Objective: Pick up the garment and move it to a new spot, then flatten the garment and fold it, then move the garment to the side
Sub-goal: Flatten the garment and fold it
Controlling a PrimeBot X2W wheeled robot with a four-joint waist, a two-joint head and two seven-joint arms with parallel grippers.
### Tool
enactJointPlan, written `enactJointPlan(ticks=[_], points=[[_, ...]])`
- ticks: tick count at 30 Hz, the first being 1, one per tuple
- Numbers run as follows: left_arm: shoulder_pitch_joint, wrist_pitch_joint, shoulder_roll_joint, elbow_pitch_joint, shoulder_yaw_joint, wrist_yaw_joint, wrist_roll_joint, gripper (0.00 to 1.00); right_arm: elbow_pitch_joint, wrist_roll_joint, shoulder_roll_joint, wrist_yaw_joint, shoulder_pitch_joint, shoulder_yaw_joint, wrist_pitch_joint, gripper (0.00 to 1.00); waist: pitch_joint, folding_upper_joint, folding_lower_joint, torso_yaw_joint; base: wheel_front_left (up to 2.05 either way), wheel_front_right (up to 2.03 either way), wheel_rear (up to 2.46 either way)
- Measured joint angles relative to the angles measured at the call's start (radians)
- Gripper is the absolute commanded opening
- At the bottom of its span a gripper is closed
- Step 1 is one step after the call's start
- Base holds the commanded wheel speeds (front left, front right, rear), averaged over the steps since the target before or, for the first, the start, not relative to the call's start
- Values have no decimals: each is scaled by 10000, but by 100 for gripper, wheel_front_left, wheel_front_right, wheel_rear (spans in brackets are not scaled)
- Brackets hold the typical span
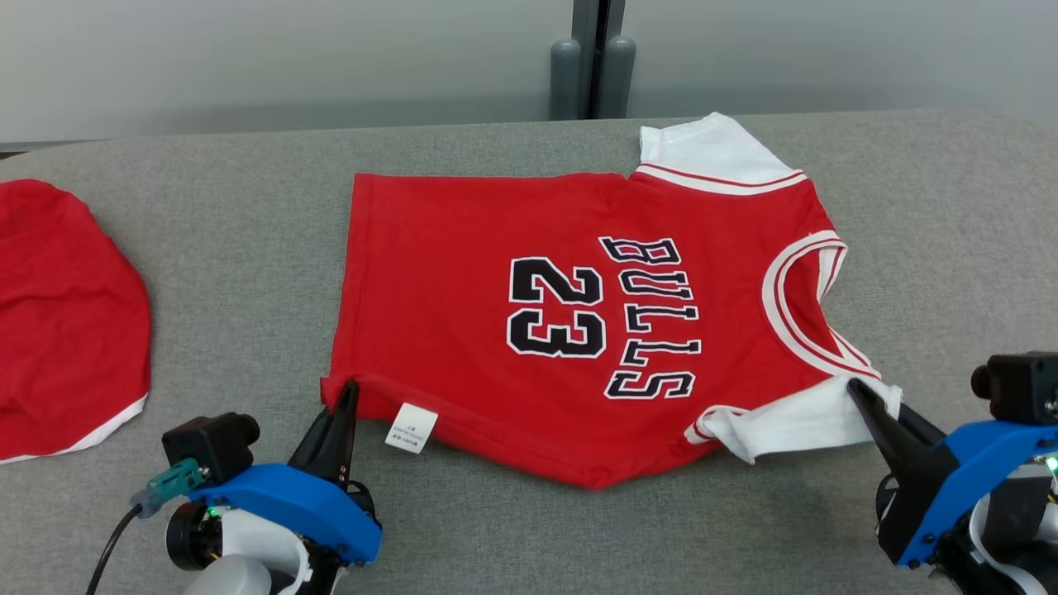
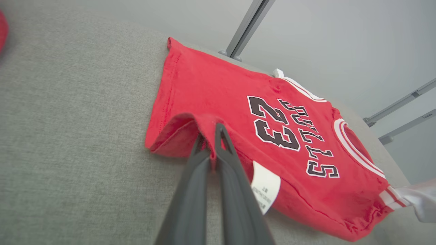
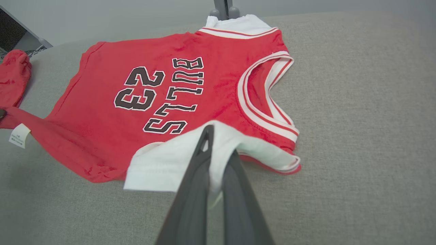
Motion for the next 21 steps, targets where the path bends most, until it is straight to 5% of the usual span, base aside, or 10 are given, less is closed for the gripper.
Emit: enactJointPlan(ticks=[21], points=[[-2222, 23, -917, 2303, 33, 330, 270, 0, 2268, -686, -593, 0, -2675, 435, -1538, 0, 992, 2, 1, 12, 0, 0, 0]])
